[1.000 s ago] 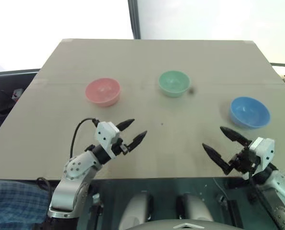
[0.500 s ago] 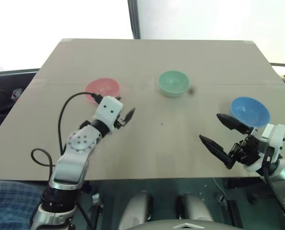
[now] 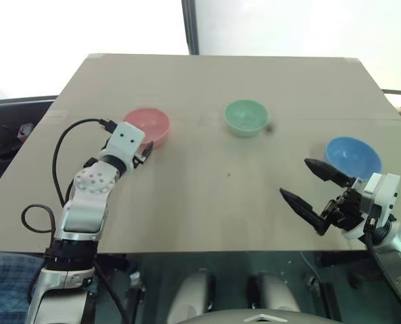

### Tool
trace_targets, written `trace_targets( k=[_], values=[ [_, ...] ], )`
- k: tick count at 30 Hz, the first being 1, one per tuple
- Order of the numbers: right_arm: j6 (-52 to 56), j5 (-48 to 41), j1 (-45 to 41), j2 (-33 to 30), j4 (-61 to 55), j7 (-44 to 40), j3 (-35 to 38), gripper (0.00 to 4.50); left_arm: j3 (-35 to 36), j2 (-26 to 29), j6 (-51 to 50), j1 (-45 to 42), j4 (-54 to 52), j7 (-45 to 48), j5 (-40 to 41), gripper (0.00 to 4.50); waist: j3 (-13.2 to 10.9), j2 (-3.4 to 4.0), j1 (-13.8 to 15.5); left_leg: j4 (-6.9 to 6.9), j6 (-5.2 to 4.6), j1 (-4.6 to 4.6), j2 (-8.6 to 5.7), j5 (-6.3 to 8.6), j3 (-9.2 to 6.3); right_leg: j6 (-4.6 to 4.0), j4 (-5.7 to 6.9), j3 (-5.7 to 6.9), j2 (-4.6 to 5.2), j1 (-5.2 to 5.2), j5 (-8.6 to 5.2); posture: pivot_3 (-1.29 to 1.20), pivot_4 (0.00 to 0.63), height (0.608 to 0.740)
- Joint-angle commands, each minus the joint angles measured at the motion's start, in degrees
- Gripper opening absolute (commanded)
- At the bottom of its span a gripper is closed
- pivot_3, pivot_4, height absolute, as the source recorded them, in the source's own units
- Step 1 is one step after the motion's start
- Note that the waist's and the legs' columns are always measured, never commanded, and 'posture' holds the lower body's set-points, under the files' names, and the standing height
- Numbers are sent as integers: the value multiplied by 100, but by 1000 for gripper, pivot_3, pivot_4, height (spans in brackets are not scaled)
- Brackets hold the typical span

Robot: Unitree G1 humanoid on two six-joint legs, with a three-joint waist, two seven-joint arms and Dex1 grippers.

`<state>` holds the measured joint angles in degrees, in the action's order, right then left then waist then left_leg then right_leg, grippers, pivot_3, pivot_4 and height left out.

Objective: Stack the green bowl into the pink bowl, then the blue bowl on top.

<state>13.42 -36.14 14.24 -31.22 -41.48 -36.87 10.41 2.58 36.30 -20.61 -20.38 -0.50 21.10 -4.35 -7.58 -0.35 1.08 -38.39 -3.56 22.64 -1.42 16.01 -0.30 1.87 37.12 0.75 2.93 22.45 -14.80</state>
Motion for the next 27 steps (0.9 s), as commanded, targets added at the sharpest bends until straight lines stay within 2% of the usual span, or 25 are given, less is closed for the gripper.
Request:
trace_targets(
  k=[1, 8, 15, 18, 24, 27],
  values=[
    [-114, 70, -15, 57, -60, 60, 66, 4500, -256, 94, 436, -272, 436, 211, -187, 3359, 1, -1, 0, 0, 0, -1, 0, 0, 0, 0, 1, 0, 2, -1, 0, 0, 150, 740],
    [-155, 210, 8, 171, -73, 136, 37, 4500, -490, 192, 1211, -910, 1534, 458, -338, 3359, 3, -7, -13, 0, 0, 10, -1, 0, 1, 0, 5, 0, 1, 12, 0, 0, 150, 740],
    [-214, 338, 105, 290, -109, 193, 1, 4500, -639, 265, 1601, -1160, 2115, 768, -471, 3359, 3, -8, -20, 0, 0, 11, -2, 0, 2, 0, 6, -1, 2, 13, 0, 0, 150, 740],
    [-239, 393, 106, 330, -77, 216, -19, 4500, -701, 319, 1817, -1194, 2275, 918, -515, 2495, 3, -8, -21, -1, 0, 9, -2, 0, 2, 0, 11, -1, 2, 13, 0, 0, 150, 740],
    [-276, 461, 98, 367, -34, 201, -31, 4500, -700, 316, 1842, -1364, 2639, 1256, -432, 151, 4, -10, -17, -5, -1, 9, -3, 0, 2, 0, 18, -1, 2, 14, 0, 0, 150, 740],
    [-287, 474, 88, 369, -17, 191, -27, 4500, -729, 323, 1968, -1479, 2826, 1414, -437, 65, 5, -12, -18, -9, -2, 9, -4, 0, 2, 0, 23, -1, 1, 14, 0, 0, 150, 740]
  ],
)
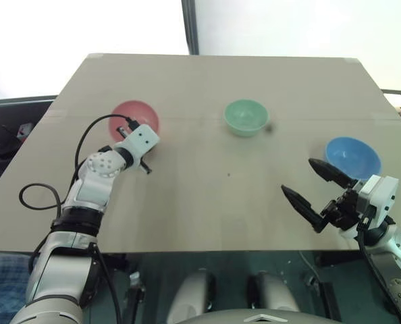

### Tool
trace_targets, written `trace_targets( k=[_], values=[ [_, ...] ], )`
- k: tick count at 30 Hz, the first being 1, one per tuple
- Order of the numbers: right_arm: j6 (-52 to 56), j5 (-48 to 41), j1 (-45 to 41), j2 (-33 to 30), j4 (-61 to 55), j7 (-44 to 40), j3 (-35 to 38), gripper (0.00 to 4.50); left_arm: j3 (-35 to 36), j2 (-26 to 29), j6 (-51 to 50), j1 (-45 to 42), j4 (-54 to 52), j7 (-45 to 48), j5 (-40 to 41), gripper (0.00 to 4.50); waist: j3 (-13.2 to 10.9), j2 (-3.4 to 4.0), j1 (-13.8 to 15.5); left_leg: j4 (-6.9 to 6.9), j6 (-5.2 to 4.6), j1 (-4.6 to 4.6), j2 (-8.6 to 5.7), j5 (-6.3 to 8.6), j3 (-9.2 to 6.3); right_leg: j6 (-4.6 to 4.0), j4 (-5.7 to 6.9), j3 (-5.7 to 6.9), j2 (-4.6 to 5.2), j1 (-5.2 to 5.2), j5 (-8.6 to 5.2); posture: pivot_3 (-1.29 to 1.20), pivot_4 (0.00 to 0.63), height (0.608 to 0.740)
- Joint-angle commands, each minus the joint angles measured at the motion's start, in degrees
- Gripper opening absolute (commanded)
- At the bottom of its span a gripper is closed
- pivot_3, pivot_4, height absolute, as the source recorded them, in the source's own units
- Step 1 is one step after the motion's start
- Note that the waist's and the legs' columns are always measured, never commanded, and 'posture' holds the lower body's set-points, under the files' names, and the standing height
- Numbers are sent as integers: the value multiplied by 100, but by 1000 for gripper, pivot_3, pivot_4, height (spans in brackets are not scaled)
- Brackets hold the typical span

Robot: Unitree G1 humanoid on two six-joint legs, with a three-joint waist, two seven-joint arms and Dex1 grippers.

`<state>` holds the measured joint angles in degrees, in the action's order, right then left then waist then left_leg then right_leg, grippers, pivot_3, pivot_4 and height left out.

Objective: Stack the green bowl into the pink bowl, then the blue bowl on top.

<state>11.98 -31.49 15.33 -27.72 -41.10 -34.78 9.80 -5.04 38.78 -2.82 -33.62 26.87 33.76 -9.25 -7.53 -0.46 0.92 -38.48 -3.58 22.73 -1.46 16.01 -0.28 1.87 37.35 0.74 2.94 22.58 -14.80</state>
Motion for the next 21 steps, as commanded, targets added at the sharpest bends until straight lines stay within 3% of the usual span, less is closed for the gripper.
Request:
trace_targets(
  k=[1, 5, 12, 17, 21],
  values=[
    [-147, 16, -27, 18, -44, -21, 31, 4500, 19, 66, 222, -206, 116, 209, 58, 65, 0, 0, -3, -1, 0, 0, 0, 0, 0, 0, 2, 0, 0, 0, 0, 0, 150, 740],
    [-165, 33, -60, 12, 7, -38, 25, 4500, 82, -107, 396, -322, -267, 769, 496, 65, 0, -1, 1, -4, -1, 0, 0, 0, 0, 0, 6, 0, -1, 0, 0, 0, 150, 740],
    [-187, 67, -132, 17, 59, -56, 16, 4500, -407, -36, 841, 188, -2292, 2836, 1638, 65, 0, -2, -26, -8, 0, 4, 0, 0, 1, 0, 2, -1, 1, 1, 0, 0, 150, 740],
    [-197, 97, -204, 34, 77, -26, -28, 4500, -855, 238, 1240, 457, -3104, 3862, 1878, 65, 0, 1, -57, -4, 2, -7, 5, -2, 8, -3, 11, -7, -4, 1, -1, 0, 150, 740],
    [-214, 114, -165, 43, 43, -3, -10, 4500, -1010, 378, 1429, 472, -3170, 4190, 1751, 65, 0, 1, -11, -12, -16, -12, 6, 8, 7, -4, 26, -7, -5, -1, -3, 0, 150, 740]
  ],
)
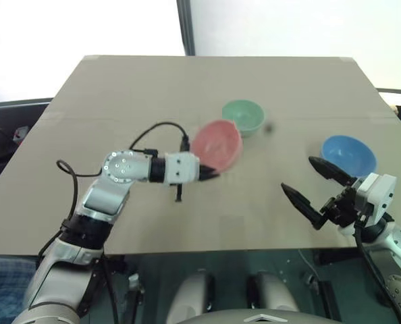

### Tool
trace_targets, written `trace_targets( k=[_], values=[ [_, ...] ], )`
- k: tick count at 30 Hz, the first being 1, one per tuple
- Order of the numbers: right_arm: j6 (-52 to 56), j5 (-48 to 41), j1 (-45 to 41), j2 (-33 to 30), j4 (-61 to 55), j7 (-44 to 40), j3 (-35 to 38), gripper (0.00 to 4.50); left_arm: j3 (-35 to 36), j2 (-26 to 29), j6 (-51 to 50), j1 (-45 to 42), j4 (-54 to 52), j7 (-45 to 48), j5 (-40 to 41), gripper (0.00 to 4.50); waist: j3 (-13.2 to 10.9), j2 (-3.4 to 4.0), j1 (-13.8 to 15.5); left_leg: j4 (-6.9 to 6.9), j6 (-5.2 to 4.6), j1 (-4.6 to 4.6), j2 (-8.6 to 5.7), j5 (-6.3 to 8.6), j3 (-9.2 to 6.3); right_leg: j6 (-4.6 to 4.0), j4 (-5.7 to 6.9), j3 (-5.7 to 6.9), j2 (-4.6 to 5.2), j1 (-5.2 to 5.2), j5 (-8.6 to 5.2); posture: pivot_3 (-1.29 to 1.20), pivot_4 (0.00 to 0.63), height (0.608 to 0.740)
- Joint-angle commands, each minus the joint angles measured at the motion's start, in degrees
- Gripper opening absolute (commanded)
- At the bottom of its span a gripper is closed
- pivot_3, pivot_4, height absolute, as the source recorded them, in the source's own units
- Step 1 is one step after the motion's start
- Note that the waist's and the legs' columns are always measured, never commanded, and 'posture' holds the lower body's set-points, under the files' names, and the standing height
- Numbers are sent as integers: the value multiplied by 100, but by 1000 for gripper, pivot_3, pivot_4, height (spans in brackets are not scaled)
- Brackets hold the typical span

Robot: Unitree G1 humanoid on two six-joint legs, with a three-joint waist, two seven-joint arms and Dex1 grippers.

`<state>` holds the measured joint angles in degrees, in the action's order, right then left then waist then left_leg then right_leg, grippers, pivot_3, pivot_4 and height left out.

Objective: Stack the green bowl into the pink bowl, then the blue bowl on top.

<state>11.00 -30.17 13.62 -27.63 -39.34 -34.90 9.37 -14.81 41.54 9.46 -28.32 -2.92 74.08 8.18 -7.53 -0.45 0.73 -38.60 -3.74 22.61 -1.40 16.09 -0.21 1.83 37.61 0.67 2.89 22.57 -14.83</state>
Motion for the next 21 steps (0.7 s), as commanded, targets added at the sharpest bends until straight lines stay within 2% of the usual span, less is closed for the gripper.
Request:
trace_targets(
  k=[1, 2, 5, 7, 8, 11, 14, 17, 21],
  values=[
    [-121, -14, 28, 37, -147, 17, 37, 4500, -60, 128, 280, -62, -155, 210, -50, 65, 0, 0, 16, -1, -1, -1, 0, 0, 0, 0, 1, 0, 0, -2, 0, 0, 150, 740],
    [-121, -12, 39, 37, -154, 23, 40, 4500, -84, 141, 356, -80, -96, 244, -116, 65, 0, 0, 18, -4, -2, 0, -1, 1, 0, 0, 1, 1, -1, -2, 0, 0, 150, 740],
    [-116, -8, 67, 44, -174, 41, 48, 4500, -90, 48, 454, -153, 87, 209, -143, 955, 0, 0, 13, -8, -5, 1, -4, 1, 0, 1, 0, 1, -1, -4, 0, 0, 150, 740],
    [-112, -1, 86, 45, -183, 46, 47, 4500, -76, -45, 558, -202, 184, 143, -134, 1696, 0, 0, 12, -9, -6, 1, -4, 2, 0, 1, 0, 2, -4, -5, 0, 0, 150, 740],
    [-108, 0, 91, 44, -186, 47, 46, 4500, -72, -84, 631, -219, 235, 103, -154, 2281, 0, 0, 12, -10, -6, 1, -4, 2, 0, 2, 1, 2, -6, -5, 0, 0, 150, 740],
    [-93, -7, 100, 37, -193, 42, 50, 4500, -42, -128, 744, -196, 306, 88, -125, 3179, 0, 0, 8, -11, -6, 1, -2, 2, 0, 3, 2, 2, -12, -5, -1, 0, 150, 740],
    [-75, -26, 104, 19, -193, 28, 63, 4500, 77, -112, 437, -93, 176, 135, 184, 4358, 0, 0, 2, -11, -7, 0, -1, 2, 0, 3, 3, 2, -16, -5, -1, 0, 150, 740],
    [-65, -34, 110, 2, -192, 11, 68, 4500, 385, -187, -404, -12, -116, -100, 781, 4474, 0, -1, 1, -12, -7, 0, 0, 2, 0, 3, 3, 2, -17, -5, -1, 0, 150, 740],
    [-45, -49, 87, -25, -152, -8, 91, 4500, 1139, -387, -2123, 22, -507, -896, 1966, 4474, -1, -1, 6, -19, -8, 1, 2, 3, -3, 4, 4, 3, -16, -7, -1, 0, 150, 740]
  ],
)
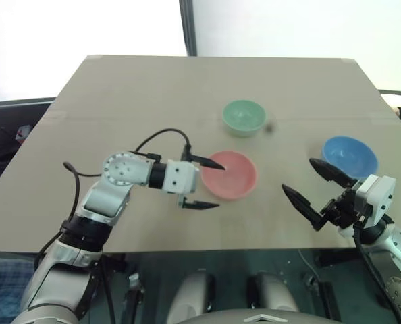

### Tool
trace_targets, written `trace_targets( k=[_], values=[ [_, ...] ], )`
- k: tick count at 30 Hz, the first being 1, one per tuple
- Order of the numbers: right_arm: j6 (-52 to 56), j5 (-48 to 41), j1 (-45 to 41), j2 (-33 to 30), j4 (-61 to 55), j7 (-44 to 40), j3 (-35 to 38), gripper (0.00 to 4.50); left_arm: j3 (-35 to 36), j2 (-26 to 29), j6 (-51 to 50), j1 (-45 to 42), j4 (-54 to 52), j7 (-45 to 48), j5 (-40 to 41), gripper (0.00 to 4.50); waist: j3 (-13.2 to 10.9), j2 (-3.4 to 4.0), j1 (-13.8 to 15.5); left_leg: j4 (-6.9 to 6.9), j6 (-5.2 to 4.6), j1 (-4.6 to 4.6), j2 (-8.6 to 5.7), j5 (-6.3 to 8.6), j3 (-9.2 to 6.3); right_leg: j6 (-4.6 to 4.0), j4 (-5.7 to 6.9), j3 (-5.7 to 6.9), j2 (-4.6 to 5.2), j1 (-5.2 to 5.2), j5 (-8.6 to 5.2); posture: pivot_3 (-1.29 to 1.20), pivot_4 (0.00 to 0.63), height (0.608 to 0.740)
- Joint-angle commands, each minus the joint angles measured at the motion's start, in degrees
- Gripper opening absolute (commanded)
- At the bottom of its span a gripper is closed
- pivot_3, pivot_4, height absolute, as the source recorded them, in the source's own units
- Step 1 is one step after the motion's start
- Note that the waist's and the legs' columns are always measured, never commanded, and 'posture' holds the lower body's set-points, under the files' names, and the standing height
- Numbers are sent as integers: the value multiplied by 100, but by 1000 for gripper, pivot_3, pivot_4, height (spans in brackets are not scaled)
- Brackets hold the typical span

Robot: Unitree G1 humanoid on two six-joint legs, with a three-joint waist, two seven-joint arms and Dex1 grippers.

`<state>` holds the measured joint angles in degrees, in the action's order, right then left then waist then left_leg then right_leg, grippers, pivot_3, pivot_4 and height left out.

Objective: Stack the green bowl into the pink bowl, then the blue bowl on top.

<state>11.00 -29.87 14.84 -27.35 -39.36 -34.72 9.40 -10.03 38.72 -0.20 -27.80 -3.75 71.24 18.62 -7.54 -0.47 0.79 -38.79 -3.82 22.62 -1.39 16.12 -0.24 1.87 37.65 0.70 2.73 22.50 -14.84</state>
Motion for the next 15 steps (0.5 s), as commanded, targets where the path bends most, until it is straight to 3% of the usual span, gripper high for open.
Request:
trace_targets(
  k=[1, 6, 11, 15],
  values=[
    [-27, -52, -64, -89, -117, -42, 79, 4500, 898, -181, -1554, -32, -461, -894, 1223, 4474, 0, 0, -1, -3, 0, 0, 0, 0, -1, 0, 0, 1, 0, -2, 0, 0, 150, 740],
    [378, 276, -788, -413, 488, 97, -6, 4500, 1893, -395, -2775, 110, -642, -2030, 2188, 4474, -3, -4, -50, -17, 0, -7, 2, 0, -3, 2, 8, 1, -1, -8, 1, 0, 150, 740],
    [520, 1278, -2794, -986, 2242, -226, -729, 4500, 2474, -195, -3107, 778, -1067, -2120, 2566, 4474, -39, 7, -153, -20, 2, -63, 1, 0, 2, 0, 10, -4, 0, -62, 0, 0, 150, 740],
    [481, 2004, -4268, -1013, 3704, -510, -1436, 4500, 2779, -122, -3092, 942, -1116, -2238, 2628, 4474, -54, 1, -111, -8, 5, -78, 3, -1, -8, -11, 8, 6, 0, -69, -5, 0, 150, 740]
  ],
)
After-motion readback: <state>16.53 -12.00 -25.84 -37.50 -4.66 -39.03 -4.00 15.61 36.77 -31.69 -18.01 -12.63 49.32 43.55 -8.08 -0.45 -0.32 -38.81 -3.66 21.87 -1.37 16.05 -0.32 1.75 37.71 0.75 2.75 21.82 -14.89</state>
